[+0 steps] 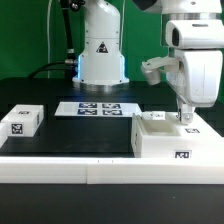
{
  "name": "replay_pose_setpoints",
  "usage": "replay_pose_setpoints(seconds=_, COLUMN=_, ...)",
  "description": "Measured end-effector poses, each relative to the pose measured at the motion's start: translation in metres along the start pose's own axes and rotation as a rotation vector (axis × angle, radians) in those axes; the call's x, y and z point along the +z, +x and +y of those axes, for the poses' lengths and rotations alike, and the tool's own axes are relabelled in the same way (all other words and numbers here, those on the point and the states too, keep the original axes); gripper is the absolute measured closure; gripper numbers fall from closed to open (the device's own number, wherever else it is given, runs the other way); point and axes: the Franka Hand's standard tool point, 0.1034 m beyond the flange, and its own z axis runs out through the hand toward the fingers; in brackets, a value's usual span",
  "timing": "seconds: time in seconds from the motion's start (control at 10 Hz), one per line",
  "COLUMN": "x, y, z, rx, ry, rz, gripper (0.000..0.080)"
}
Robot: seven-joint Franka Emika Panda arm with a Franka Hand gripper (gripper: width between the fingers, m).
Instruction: Assemble cabinet
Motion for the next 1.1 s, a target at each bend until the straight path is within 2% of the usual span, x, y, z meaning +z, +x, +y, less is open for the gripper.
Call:
replay_pose_setpoints(seconds=0.2, x=0.0005, y=-0.0002, z=0.0075, rx=0.007, ry=0.000, rz=0.000, gripper=0.0729)
replay_pose_setpoints(seconds=0.4, x=-0.0002, y=-0.0007, z=0.0072, rx=0.010, ry=0.008, rz=-0.004, gripper=0.0728)
replay_pose_setpoints(seconds=0.5, x=0.0002, y=-0.0008, z=0.0071, rx=0.010, ry=0.008, rz=-0.004, gripper=0.0653)
replay_pose_setpoints(seconds=0.6, x=0.0003, y=-0.0008, z=0.0070, rx=0.010, ry=0.008, rz=-0.004, gripper=0.0517)
replay_pose_setpoints(seconds=0.7, x=0.0003, y=-0.0008, z=0.0070, rx=0.010, ry=0.008, rz=-0.004, gripper=0.0517)
replay_pose_setpoints(seconds=0.8, x=0.0003, y=-0.0008, z=0.0070, rx=0.010, ry=0.008, rz=-0.004, gripper=0.0334)
replay_pose_setpoints(seconds=0.9, x=0.0003, y=-0.0008, z=0.0070, rx=0.010, ry=0.008, rz=-0.004, gripper=0.0187)
replay_pose_setpoints(seconds=1.0, x=0.0003, y=-0.0008, z=0.0070, rx=0.010, ry=0.008, rz=-0.004, gripper=0.0187)
replay_pose_setpoints(seconds=1.1, x=0.0003, y=-0.0008, z=0.0070, rx=0.010, ry=0.009, rz=-0.004, gripper=0.0036)
